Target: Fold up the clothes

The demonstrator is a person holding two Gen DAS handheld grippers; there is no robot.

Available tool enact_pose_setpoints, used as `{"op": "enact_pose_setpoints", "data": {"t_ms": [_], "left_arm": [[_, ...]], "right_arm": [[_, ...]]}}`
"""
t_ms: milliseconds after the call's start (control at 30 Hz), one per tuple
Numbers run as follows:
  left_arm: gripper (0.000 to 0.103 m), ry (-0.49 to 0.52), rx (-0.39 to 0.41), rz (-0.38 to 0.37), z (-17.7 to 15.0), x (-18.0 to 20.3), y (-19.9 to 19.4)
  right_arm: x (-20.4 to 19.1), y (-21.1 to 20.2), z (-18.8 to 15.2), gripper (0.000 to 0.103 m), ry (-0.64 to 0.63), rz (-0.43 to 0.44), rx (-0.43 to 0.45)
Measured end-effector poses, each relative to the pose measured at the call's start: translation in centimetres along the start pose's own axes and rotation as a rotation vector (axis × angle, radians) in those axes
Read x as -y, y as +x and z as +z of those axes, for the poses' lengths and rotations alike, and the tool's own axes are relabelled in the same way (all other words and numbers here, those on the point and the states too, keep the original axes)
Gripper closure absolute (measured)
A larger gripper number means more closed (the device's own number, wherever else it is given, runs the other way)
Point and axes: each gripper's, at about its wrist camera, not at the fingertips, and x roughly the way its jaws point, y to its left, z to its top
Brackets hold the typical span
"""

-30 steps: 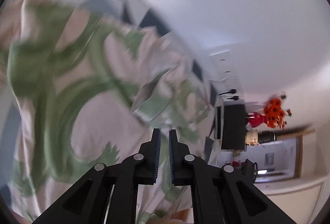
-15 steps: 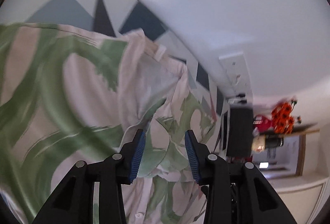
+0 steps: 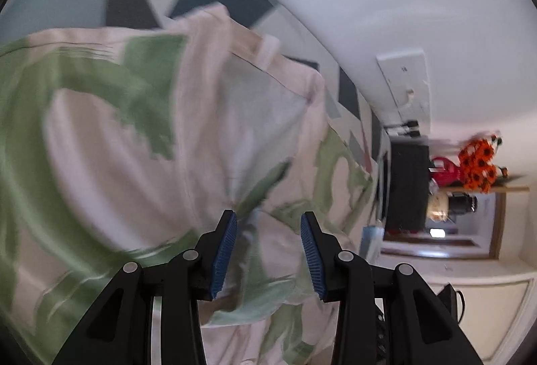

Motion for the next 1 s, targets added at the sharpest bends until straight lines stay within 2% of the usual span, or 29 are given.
{"op": "enact_pose_setpoints", "data": {"t_ms": [133,200,267,333,433,533,600,633,667,700,733,800,867,933,1000], "left_arm": [[0.065,0.04,-0.072,-0.127,-0.2,1.8,0.9],[0.065,0.078,-0.083,-0.116,-0.1,2.6,1.2],[0.065,0.079,-0.096,-0.044,0.3,2.5,2.1],[0.065,0.055,-0.115,-0.003,0.8,1.8,3.1],[0.065,0.007,-0.122,-0.001,1.3,0.9,4.2],[0.066,-0.028,-0.071,-0.038,1.5,0.4,4.4],[0.098,-0.04,-0.04,-0.056,1.4,0.3,3.9],[0.1,-0.05,-0.029,-0.071,1.6,0.4,3.6],[0.1,-0.059,-0.019,-0.086,1.8,0.6,3.2],[0.1,-0.054,-0.003,-0.102,2.2,1.2,2.6],[0.1,-0.03,0.023,-0.116,2.6,2.2,1.4],[0.1,0.034,0.096,-0.155,3.4,4.6,-1.8],[0.1,0.109,0.18,-0.229,3.6,7.4,-6.0],[0.1,0.197,0.253,-0.284,2.3,9.7,-10.1],[0.1,0.275,0.3,-0.295,0.0,10.4,-12.9]], "right_arm": [[0.3,0.2,0.3,0.049,0.002,-0.009,-0.004],[0.4,0.2,0.5,0.049,0.003,-0.013,-0.001],[0.5,0.5,0.8,0.049,-0.003,-0.019,-0.005],[0.6,1.0,1.1,0.049,-0.012,-0.027,-0.012],[0.5,2.0,1.6,0.049,-0.048,-0.035,-0.03],[0.3,3.4,1.9,0.049,-0.088,-0.044,-0.074],[0.3,4.6,1.9,0.049,-0.097,-0.033,-0.12],[0.3,5.3,1.9,0.051,-0.1,-0.01,-0.147],[0.3,5.6,1.8,0.068,-0.102,0.007,-0.162],[0.2,5.7,2.0,0.098,-0.112,0.011,-0.168],[0.1,5.7,2.1,0.099,-0.125,0.012,-0.173],[0.1,4.2,3.2,0.099,-0.134,-0.028,-0.094],[0.6,1.4,4.8,0.1,-0.104,-0.042,0.016],[0.8,-1.8,6.2,0.1,-0.076,-0.035,0.127],[0.1,-4.3,6.8,0.099,-0.112,-0.013,0.192]]}}
